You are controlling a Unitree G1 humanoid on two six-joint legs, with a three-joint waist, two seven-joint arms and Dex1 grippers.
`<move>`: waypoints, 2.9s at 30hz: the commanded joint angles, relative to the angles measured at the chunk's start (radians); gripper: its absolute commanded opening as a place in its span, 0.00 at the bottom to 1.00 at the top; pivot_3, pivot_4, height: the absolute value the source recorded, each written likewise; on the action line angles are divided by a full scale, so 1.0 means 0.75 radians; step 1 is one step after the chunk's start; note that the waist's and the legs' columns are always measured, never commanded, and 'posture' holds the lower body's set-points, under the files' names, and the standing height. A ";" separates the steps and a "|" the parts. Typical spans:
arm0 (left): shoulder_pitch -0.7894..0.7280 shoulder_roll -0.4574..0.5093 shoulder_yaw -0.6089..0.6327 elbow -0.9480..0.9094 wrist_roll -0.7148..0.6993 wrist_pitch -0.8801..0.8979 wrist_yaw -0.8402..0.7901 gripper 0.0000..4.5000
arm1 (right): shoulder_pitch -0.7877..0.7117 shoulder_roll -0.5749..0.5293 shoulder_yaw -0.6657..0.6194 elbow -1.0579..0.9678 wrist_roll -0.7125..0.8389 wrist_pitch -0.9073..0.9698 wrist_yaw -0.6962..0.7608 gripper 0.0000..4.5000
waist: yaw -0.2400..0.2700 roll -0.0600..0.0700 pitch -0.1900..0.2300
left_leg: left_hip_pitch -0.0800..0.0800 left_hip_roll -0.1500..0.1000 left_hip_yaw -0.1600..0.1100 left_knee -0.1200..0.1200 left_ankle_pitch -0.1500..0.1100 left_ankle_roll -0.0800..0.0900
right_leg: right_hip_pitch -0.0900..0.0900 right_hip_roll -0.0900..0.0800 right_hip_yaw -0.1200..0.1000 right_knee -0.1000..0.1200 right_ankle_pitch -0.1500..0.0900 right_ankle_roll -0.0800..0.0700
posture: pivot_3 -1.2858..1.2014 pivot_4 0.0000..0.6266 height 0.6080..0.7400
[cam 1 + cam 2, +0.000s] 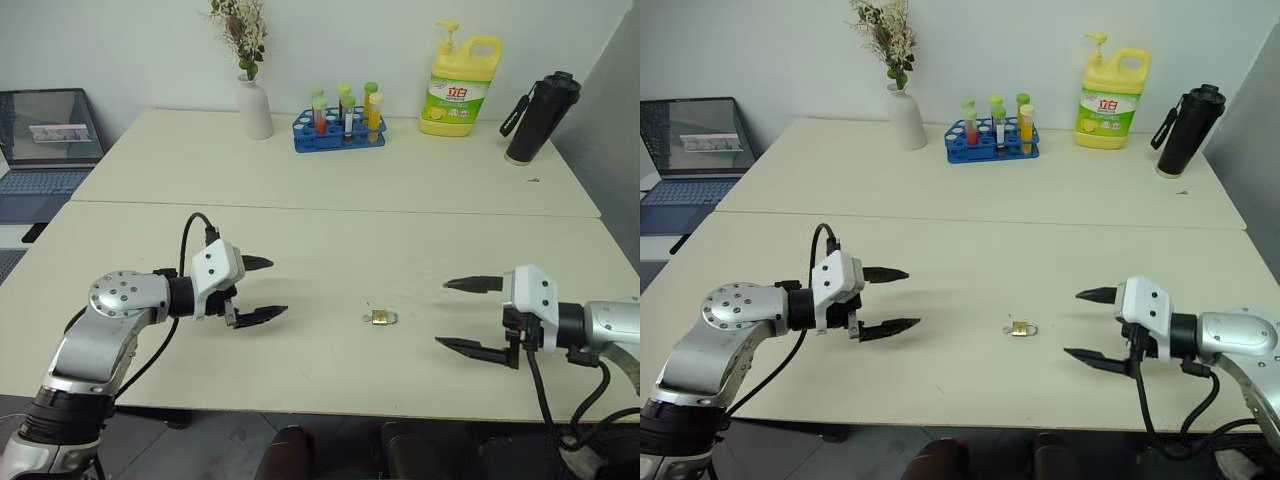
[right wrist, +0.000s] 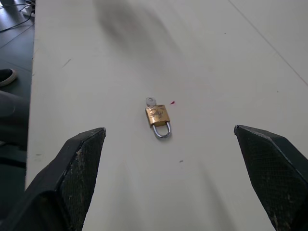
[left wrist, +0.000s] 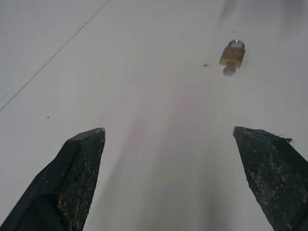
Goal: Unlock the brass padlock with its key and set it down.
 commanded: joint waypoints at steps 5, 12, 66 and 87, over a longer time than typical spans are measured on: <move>0.024 0.017 0.038 -0.055 -0.005 -0.094 0.000 0.99 | -0.003 0.021 0.017 -0.021 -0.024 -0.015 -0.008 1.00 | 0.002 -0.001 0.001 | -0.001 0.000 0.000 0.000 0.000 0.000 | -0.001 0.000 0.000 0.000 0.000 0.000 | 0.52 0.24 1.00; 0.046 0.037 0.005 -0.085 -0.014 -0.110 -0.041 0.99 | 0.001 0.039 0.040 -0.016 -0.057 -0.047 -0.009 1.00 | 0.002 -0.001 0.001 | -0.001 0.000 0.000 0.000 0.000 0.000 | -0.001 0.000 0.000 0.000 0.000 0.000 | 0.52 0.24 1.00; 0.001 0.075 -0.128 -0.117 0.000 -0.189 -0.241 1.00 | -0.476 0.399 0.706 0.271 -0.520 0.394 -0.198 0.58 | -0.004 -0.001 0.003 | 0.000 0.000 0.000 0.001 0.000 0.000 | -0.003 0.000 0.000 0.007 0.000 -0.001 | 0.52 0.24 1.00; -0.154 -0.089 -0.069 -0.055 -0.134 0.189 0.019 1.00 | -0.441 0.167 0.581 0.333 -1.163 -0.785 -0.644 0.21 | -0.005 -0.003 0.004 | -0.001 -0.001 0.001 0.002 0.000 0.000 | -0.006 0.000 0.001 0.011 0.000 0.000 | 0.52 0.24 1.00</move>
